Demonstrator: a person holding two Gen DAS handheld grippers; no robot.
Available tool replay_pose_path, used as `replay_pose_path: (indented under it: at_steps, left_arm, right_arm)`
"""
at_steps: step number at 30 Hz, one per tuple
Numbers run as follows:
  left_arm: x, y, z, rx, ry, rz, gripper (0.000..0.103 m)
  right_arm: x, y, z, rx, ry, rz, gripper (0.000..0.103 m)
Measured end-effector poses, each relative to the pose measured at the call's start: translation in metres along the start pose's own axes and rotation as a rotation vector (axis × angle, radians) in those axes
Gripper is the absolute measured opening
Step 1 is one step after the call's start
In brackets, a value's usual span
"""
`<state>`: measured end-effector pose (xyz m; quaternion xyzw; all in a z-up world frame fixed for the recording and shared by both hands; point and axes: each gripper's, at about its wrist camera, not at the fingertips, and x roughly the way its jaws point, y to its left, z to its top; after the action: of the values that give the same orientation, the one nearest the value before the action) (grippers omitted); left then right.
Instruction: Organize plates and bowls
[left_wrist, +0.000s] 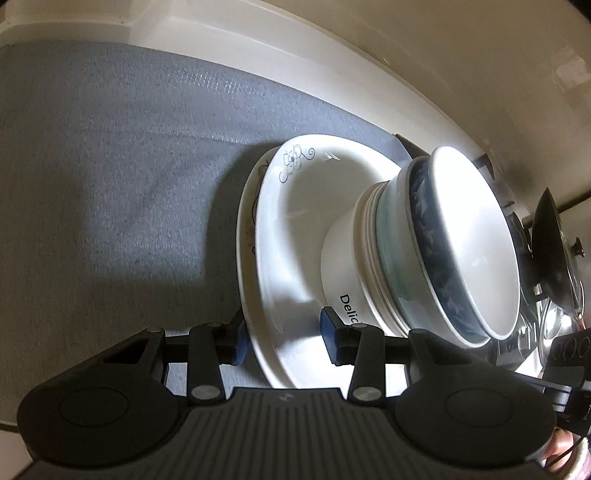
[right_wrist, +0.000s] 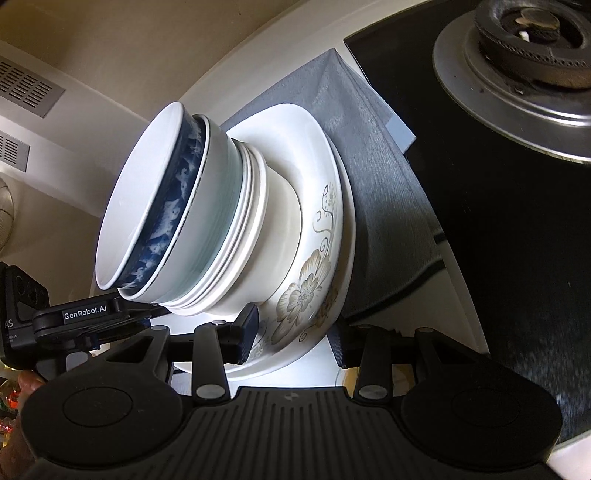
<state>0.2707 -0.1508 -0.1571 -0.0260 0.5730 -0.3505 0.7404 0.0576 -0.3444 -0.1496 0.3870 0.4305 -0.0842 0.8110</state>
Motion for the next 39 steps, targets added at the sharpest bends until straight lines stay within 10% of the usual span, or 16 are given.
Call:
replay_pose_path:
  at_steps: [5, 7, 11, 24, 30, 39]
  left_arm:
    - [-0.006, -0.005, -0.009, 0.013, -0.020, 0.021, 0.053]
    - [-0.012, -0.013, -0.014, 0.046, -0.054, 0.069, 0.082]
    - [-0.047, -0.015, -0.033, 0.102, -0.140, 0.122, 0.103]
    - [-0.127, -0.061, -0.147, 0.454, -0.371, 0.438, 0.103]
    - [-0.146, -0.071, -0.169, 0.352, -0.399, 0.384, 0.103]
    - [-0.186, -0.114, -0.161, 0.212, -0.549, 0.531, 0.103]
  right_arm:
    - [-0.006, -0.001, -0.008, 0.001, -0.011, 0.010, 0.048]
    - [-0.008, 0.000, -0.012, -0.011, -0.015, 0.006, 0.052]
    - [-0.018, 0.021, -0.019, -0.089, -0.053, -0.040, 0.086]
    - [-0.066, 0.099, -0.126, -0.374, -0.162, -0.318, 0.103]
    - [-0.108, 0.121, -0.153, -0.431, -0.236, -0.389, 0.103]
    - [-0.152, 0.119, -0.117, -0.372, -0.393, -0.310, 0.103]
